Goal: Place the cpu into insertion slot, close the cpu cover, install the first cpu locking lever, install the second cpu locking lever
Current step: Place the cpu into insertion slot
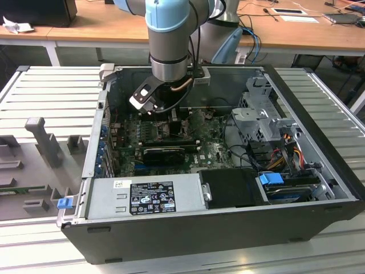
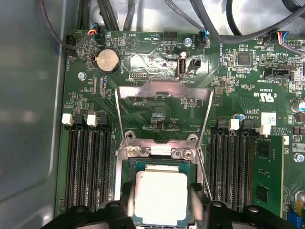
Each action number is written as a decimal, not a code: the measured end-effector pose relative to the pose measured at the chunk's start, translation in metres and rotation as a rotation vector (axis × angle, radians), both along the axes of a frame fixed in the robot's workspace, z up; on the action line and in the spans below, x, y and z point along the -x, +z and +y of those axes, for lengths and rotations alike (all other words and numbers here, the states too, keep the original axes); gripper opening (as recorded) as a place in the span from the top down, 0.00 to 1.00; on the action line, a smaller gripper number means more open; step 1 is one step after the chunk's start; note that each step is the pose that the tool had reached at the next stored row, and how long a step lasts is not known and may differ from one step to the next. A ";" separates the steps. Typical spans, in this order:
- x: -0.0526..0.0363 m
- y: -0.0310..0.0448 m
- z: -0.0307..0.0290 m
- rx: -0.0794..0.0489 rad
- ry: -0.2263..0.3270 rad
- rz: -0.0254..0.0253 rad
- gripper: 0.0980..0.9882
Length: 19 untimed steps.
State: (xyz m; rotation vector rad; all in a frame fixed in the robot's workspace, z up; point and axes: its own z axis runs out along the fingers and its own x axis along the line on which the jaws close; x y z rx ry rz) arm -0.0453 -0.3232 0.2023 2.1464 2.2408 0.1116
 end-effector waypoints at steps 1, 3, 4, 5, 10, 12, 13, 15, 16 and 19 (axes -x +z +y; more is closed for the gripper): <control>0.0000 -0.0001 0.0000 0.000 0.000 0.0000 0.44; -0.0001 -0.0007 0.0002 -0.001 0.000 0.0000 0.44; -0.0001 -0.0009 0.0004 -0.002 0.000 0.0000 0.44; -0.0001 -0.0012 0.0005 -0.005 0.000 0.0000 0.44; -0.0003 -0.0022 0.0017 -0.019 0.000 -0.0001 0.44; -0.0003 -0.0018 0.0017 -0.019 0.000 0.0000 0.44; -0.0002 -0.0008 0.0013 -0.018 0.000 0.0001 0.44; -0.0002 0.0011 0.0012 -0.018 0.000 0.0000 0.44; -0.0003 0.0031 0.0012 -0.018 0.000 0.0000 0.44; -0.0003 0.0068 0.0012 -0.017 0.000 0.0000 0.44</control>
